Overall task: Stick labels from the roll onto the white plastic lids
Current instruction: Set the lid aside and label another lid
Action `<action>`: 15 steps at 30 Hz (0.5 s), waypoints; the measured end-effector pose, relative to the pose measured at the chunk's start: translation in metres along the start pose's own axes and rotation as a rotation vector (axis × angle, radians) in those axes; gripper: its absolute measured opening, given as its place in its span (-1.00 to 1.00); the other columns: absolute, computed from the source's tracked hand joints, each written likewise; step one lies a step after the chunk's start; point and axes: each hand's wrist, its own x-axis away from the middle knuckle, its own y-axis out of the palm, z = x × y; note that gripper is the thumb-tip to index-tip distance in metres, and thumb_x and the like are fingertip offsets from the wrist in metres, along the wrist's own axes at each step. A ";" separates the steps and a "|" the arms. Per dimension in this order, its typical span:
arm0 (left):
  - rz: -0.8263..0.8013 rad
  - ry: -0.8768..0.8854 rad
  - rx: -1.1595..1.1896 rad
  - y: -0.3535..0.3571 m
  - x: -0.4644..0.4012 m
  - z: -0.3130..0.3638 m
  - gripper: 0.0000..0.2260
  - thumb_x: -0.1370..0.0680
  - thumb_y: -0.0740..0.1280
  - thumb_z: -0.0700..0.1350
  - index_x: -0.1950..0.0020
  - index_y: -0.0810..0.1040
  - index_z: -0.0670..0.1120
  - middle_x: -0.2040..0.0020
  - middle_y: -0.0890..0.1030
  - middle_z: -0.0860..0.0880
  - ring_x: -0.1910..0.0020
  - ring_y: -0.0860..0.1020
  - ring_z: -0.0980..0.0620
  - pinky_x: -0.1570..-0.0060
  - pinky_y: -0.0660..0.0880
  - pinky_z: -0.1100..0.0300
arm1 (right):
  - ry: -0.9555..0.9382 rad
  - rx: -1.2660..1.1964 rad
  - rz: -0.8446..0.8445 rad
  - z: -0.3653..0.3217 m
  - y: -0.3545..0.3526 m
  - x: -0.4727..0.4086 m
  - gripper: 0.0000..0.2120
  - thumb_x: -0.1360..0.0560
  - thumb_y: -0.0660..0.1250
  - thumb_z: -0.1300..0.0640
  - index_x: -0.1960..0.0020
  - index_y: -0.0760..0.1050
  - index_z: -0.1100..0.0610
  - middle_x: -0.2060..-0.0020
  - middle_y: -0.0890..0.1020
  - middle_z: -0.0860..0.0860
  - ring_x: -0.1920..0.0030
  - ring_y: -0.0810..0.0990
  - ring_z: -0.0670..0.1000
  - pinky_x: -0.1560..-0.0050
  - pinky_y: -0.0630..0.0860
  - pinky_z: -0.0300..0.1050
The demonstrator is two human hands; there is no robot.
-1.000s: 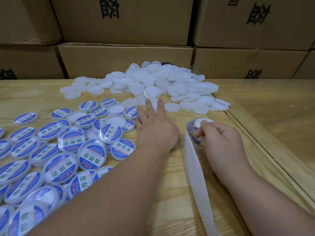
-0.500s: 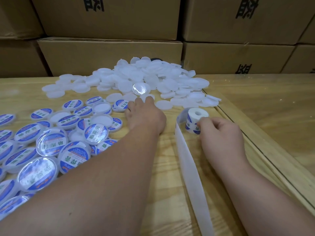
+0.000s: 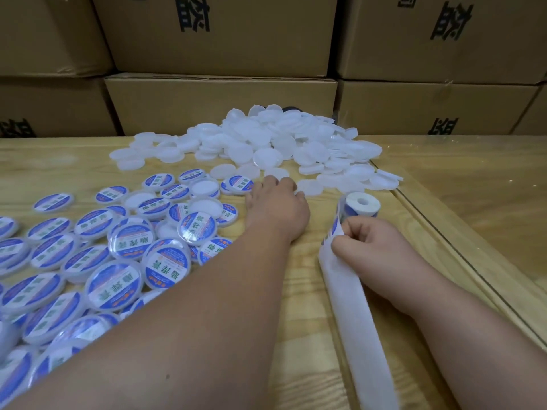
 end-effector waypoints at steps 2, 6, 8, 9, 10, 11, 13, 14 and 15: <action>0.012 0.034 0.051 -0.003 0.008 -0.002 -0.64 -0.62 0.20 -0.02 -0.42 0.44 0.01 -0.38 0.42 -0.07 -0.40 0.31 -0.14 -0.38 0.23 -0.01 | 0.044 -0.075 -0.062 -0.006 -0.002 0.002 -0.68 -0.24 0.25 0.03 0.23 0.28 0.28 0.35 0.32 0.06 0.33 0.27 0.03 0.28 0.20 -0.06; 0.030 0.049 0.126 -0.009 0.025 -0.007 -0.63 -0.56 0.23 -0.08 -0.38 0.45 0.02 -0.35 0.43 -0.06 -0.39 0.27 -0.11 -0.39 0.23 0.01 | 0.062 -0.040 -0.170 -0.007 -0.004 0.004 -0.73 -0.22 0.23 0.10 0.22 0.29 0.28 0.30 0.32 0.04 0.28 0.23 0.08 0.28 0.15 -0.04; 0.032 0.044 0.145 -0.009 0.033 -0.007 -0.63 -0.58 0.22 -0.06 -0.39 0.45 0.03 -0.36 0.42 -0.05 -0.39 0.25 -0.10 -0.40 0.22 0.01 | 0.093 -0.022 -0.266 -0.009 -0.007 0.007 -0.78 -0.21 0.23 0.11 0.22 0.33 0.23 0.31 0.34 0.06 0.35 0.26 0.07 0.35 0.19 -0.10; 0.038 0.041 0.139 -0.009 0.037 -0.007 -0.63 -0.59 0.21 -0.05 -0.41 0.44 0.02 -0.37 0.42 -0.05 -0.40 0.25 -0.10 -0.40 0.21 0.00 | 0.113 -0.021 -0.327 -0.010 -0.009 0.008 -0.81 -0.21 0.23 0.12 0.22 0.38 0.18 0.34 0.36 0.07 0.41 0.30 0.05 0.42 0.22 -0.16; 0.046 0.035 0.123 -0.009 0.040 -0.006 -0.62 -0.60 0.19 -0.05 -0.43 0.43 0.02 -0.38 0.43 -0.05 -0.40 0.25 -0.11 -0.39 0.20 0.00 | 0.127 -0.025 -0.380 -0.010 -0.010 0.009 -0.84 -0.22 0.23 0.12 0.22 0.41 0.14 0.36 0.39 0.08 0.45 0.34 0.03 0.47 0.25 -0.19; 0.052 0.029 0.103 -0.009 0.043 -0.006 -0.63 -0.62 0.18 -0.05 -0.44 0.43 0.01 -0.38 0.44 -0.06 -0.40 0.27 -0.11 -0.38 0.20 0.01 | 0.131 -0.028 -0.408 -0.010 -0.010 0.011 -0.88 -0.24 0.24 0.11 0.23 0.42 0.11 0.38 0.42 0.08 0.48 0.36 0.00 0.50 0.27 -0.20; 0.052 0.019 0.080 -0.010 0.047 -0.006 -0.64 -0.63 0.17 -0.06 -0.44 0.42 0.02 -0.36 0.46 -0.06 -0.38 0.31 -0.11 -0.37 0.21 0.03 | 0.118 -0.034 -0.371 -0.009 -0.008 0.011 -0.92 -0.35 0.29 0.10 0.28 0.42 0.08 0.41 0.43 0.07 0.50 0.37 -0.02 0.52 0.28 -0.21; 0.047 0.018 0.083 -0.011 0.050 -0.007 -0.64 -0.64 0.17 -0.06 -0.44 0.42 0.02 -0.35 0.47 -0.06 -0.37 0.32 -0.11 -0.36 0.21 0.03 | 0.106 -0.031 -0.326 -0.007 -0.006 0.010 -0.89 -0.40 0.30 0.11 0.27 0.43 0.11 0.40 0.42 0.07 0.49 0.36 0.00 0.52 0.28 -0.21; 0.043 0.022 0.095 -0.012 0.054 -0.007 -0.64 -0.63 0.18 -0.06 -0.44 0.42 0.03 -0.35 0.47 -0.05 -0.36 0.34 -0.11 -0.36 0.22 0.03 | 0.095 -0.034 -0.284 -0.005 -0.004 0.009 -0.86 -0.43 0.30 0.12 0.25 0.43 0.17 0.39 0.42 0.07 0.47 0.36 0.02 0.50 0.29 -0.21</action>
